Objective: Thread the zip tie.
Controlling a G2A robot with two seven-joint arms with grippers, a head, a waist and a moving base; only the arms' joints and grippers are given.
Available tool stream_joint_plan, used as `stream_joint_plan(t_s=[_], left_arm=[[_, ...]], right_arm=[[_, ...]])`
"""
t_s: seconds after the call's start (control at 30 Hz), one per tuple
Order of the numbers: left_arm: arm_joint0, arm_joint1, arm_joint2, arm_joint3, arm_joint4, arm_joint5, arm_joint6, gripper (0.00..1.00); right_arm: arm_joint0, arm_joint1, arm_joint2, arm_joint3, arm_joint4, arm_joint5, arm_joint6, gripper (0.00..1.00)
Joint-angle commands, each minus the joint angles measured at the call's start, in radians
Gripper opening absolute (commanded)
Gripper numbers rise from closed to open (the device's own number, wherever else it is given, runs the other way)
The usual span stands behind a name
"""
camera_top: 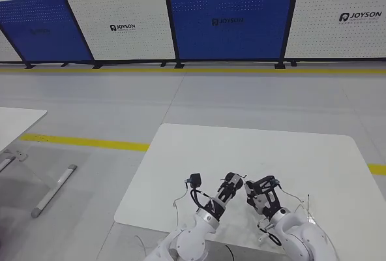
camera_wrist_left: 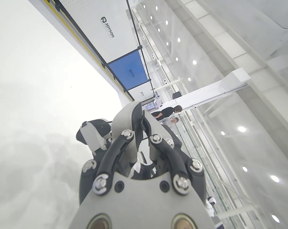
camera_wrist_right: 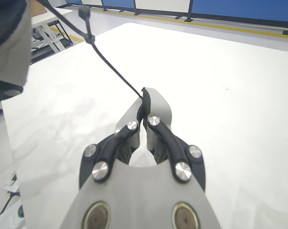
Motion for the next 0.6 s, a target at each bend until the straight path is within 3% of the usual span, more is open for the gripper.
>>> stream_joint_plan(t_s=[0.0,0.3,0.53,0.57], left_arm=[[0.002,0.0,-0.001,0.0,-0.001,-0.003,0.0,0.0],[0.02,0.004,-0.001,-0.019,0.009,-0.022,0.001,0.0],[0.014,0.003,0.002,-0.017,0.026,-0.004,0.017,0.0],[0.011,0.002,0.001,-0.014,0.04,0.006,0.035,0.0]], right_arm=[[-0.001,0.0,0.0,0.0,0.0,0.001,-0.002,0.0],[-0.006,0.002,0.001,0.003,-0.005,0.003,-0.008,0.0],[-0.006,0.002,0.004,0.005,0.014,-0.006,-0.018,0.0],[-0.007,0.002,0.006,0.004,0.025,-0.012,-0.023,0.76]])
